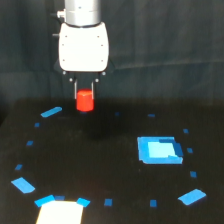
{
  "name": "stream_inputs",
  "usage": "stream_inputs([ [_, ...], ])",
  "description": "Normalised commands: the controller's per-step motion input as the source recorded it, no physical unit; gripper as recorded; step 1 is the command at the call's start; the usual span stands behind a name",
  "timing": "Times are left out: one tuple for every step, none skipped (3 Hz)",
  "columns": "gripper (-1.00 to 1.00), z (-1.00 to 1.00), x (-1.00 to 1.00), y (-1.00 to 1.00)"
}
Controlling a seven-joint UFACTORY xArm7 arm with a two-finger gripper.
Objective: Pick up the red object from the table
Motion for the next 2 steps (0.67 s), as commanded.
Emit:
stream_inputs([
  [-0.61,0.33,0.4,-0.3],
  [-0.45,-0.14,-0.23,0.31],
])
